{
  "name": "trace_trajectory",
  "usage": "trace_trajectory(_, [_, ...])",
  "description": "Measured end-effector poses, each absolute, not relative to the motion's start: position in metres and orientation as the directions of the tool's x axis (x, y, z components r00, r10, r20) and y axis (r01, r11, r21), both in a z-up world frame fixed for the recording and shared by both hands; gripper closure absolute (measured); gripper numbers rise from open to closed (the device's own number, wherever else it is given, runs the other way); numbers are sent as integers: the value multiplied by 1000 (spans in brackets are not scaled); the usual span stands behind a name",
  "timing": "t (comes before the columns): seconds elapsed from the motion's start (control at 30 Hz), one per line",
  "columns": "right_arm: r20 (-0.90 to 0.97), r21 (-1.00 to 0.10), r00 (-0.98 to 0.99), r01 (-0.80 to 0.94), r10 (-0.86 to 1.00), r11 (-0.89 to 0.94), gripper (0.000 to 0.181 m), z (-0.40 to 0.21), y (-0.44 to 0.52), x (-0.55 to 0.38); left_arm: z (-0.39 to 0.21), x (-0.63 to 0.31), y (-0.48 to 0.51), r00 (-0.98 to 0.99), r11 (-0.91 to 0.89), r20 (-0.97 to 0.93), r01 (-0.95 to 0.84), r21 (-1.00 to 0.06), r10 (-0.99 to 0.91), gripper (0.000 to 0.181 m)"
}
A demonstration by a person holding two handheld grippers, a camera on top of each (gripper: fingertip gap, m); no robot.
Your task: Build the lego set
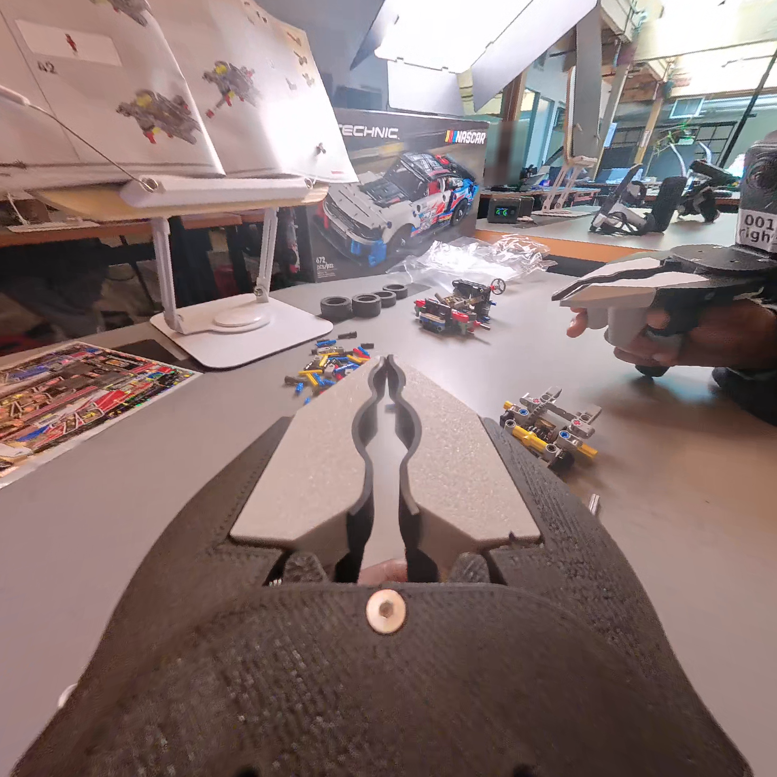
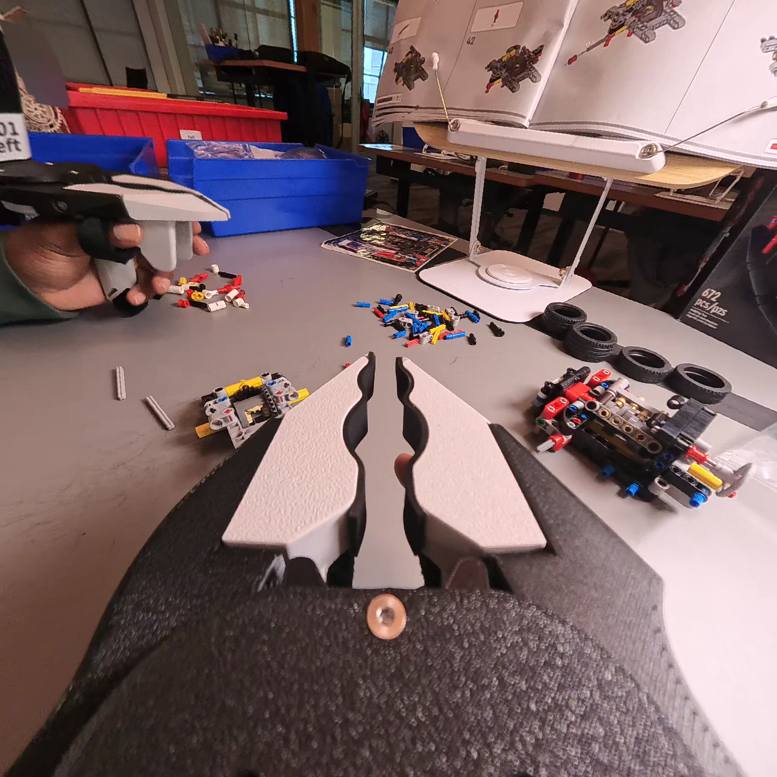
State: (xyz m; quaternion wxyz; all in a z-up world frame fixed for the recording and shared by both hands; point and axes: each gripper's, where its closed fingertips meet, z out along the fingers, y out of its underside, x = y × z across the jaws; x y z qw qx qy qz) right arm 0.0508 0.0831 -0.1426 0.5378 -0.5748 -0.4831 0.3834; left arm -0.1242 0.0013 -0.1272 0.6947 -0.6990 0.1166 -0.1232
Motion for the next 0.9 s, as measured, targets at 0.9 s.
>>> trace_trajectory(0.9, [191, -673, -372, 624, 908, 397, 136, -221, 18, 19, -132, -88, -4, 886, 37, -137, -135, -990, -444, 129])
